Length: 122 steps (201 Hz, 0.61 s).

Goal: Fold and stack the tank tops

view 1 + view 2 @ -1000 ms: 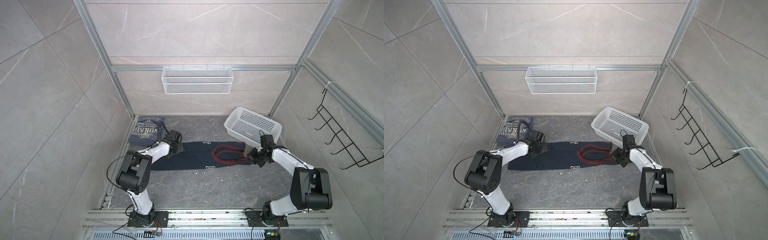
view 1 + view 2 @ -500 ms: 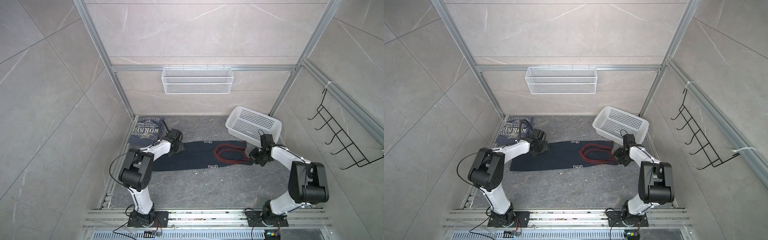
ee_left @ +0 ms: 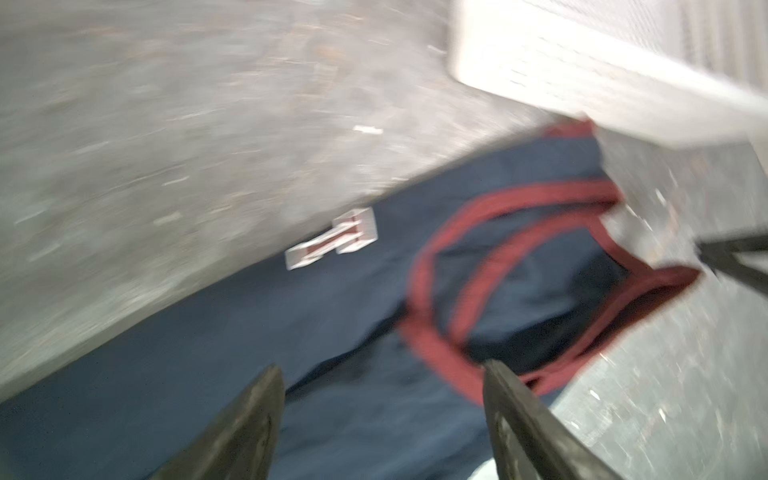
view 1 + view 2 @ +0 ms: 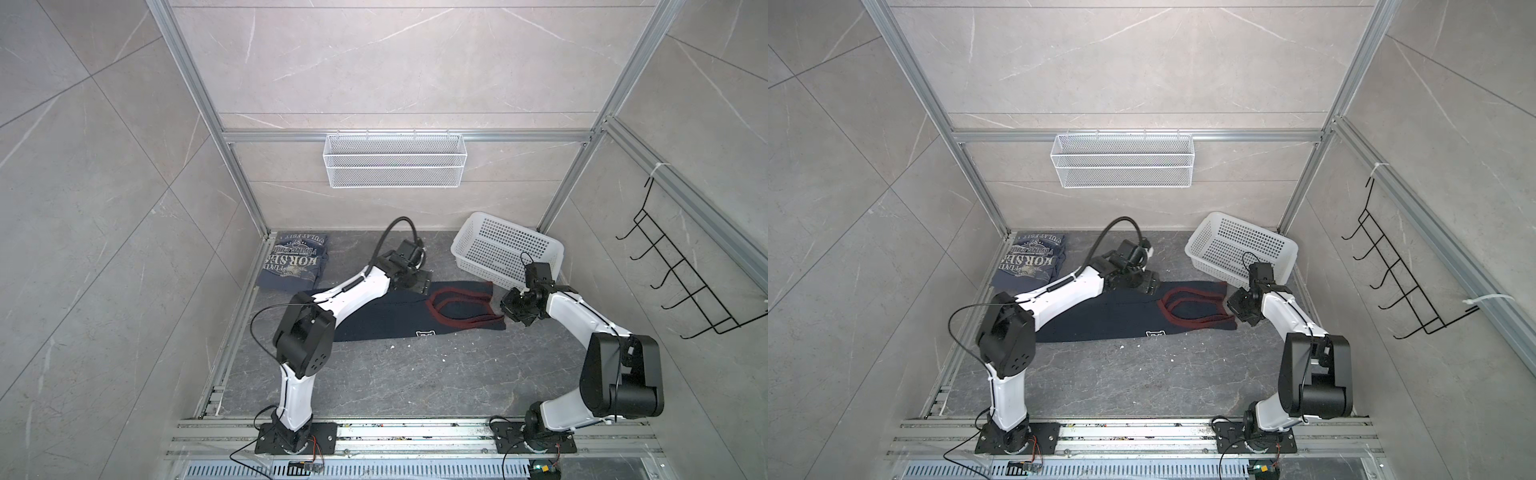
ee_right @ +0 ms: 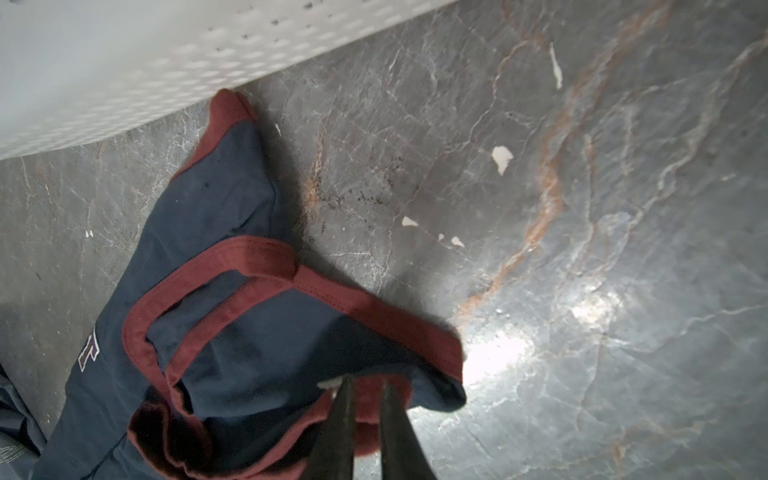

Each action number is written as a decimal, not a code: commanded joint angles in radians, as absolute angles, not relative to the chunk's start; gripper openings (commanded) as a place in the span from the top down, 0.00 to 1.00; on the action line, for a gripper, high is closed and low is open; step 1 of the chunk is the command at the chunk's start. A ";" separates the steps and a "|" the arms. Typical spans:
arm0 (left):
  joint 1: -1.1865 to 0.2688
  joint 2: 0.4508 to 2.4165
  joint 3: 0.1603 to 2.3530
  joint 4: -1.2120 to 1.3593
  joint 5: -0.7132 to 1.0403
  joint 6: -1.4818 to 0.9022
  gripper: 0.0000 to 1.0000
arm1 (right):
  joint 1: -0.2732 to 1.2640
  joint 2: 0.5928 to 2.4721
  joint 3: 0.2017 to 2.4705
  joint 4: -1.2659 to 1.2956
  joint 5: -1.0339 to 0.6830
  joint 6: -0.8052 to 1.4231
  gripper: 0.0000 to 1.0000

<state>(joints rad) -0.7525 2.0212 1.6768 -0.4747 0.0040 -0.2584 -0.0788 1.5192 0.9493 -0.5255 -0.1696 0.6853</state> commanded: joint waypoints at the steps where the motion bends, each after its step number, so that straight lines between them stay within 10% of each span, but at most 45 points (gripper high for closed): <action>1: -0.774 2.116 1.759 -0.614 0.001 -0.161 0.22 | -0.074 1.512 0.945 -0.542 -0.162 0.666 0.72; 37: -0.787 2.188 1.824 -0.659 -0.048 -0.186 0.23 | -0.072 1.506 0.927 -0.546 -0.164 0.645 0.53; 122: -0.806 2.256 1.876 -0.651 -0.068 -0.235 0.57 | -0.033 1.579 0.902 -0.495 -0.176 0.630 0.58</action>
<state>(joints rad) -0.7990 2.2375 1.8488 -0.6487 -0.0551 -0.2173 -0.0521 1.5604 0.9092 -0.5133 -0.1719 0.6498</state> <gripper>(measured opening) 0.483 0.448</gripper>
